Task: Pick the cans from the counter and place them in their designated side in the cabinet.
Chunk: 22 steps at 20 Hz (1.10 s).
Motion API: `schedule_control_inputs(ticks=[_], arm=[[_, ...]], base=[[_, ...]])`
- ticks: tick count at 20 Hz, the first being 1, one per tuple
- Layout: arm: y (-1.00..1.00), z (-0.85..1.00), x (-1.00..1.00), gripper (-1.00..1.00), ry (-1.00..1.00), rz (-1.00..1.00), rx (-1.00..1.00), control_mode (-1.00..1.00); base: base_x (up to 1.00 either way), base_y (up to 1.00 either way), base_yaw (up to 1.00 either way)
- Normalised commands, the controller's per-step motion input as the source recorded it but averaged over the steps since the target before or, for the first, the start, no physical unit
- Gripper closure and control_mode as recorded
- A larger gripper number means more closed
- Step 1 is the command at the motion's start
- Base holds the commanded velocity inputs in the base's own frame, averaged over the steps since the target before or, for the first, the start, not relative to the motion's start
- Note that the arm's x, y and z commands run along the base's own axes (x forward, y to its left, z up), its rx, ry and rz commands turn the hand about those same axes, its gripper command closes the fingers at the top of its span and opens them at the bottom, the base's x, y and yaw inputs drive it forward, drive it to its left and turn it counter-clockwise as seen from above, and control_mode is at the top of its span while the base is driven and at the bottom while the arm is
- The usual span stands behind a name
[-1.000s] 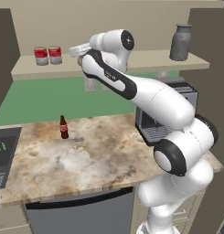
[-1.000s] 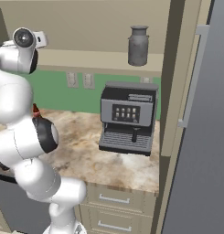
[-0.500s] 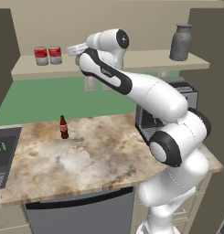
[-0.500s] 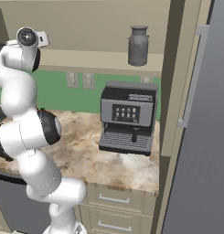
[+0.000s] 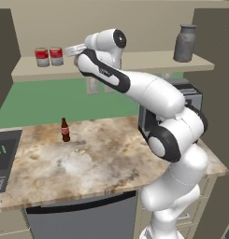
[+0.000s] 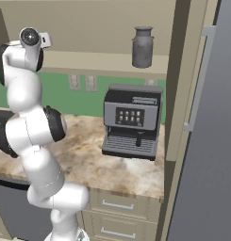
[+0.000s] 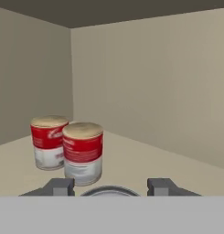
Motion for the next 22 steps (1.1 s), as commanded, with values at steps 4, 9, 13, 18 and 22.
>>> schedule_control_inputs(ticks=[4,9,13,18,22], arm=[[0.1,-0.05,0.22,1.0,0.01,0.0,0.0,-1.0],[0.08,-0.02,0.2,1.0,0.0,0.0,0.0,-1.0],[0.08,-0.05,0.18,1.0,0.0,0.0,0.0,-1.0],[0.06,-0.1,0.17,1.0,0.01,0.0,0.0,-1.0],[0.02,-0.16,0.16,1.0,0.02,0.0,0.0,-1.0]], base=[[0.0,0.0,0.0],[0.0,0.0,0.0],[0.0,0.0,0.0],[0.0,0.0,0.0],[0.0,0.0,0.0]])
